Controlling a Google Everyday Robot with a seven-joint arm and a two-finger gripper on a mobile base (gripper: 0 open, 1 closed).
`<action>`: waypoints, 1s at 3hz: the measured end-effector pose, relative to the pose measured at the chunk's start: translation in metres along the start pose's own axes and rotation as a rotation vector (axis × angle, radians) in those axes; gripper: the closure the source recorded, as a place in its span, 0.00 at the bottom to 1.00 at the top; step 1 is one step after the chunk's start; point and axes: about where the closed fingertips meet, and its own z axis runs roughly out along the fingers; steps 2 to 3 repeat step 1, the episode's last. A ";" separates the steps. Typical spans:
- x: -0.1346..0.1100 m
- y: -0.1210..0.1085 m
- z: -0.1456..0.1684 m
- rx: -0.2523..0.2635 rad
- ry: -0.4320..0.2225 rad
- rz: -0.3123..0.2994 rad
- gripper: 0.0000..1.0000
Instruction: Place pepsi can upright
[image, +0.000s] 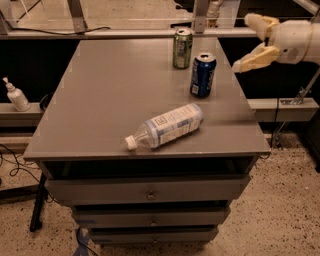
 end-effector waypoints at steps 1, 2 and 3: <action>-0.010 -0.005 -0.007 0.017 -0.004 -0.018 0.00; -0.010 -0.005 -0.007 0.017 -0.004 -0.018 0.00; -0.010 -0.005 -0.007 0.017 -0.004 -0.018 0.00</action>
Offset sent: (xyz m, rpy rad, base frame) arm 0.0000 0.0000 0.0000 0.0000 0.0000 0.0000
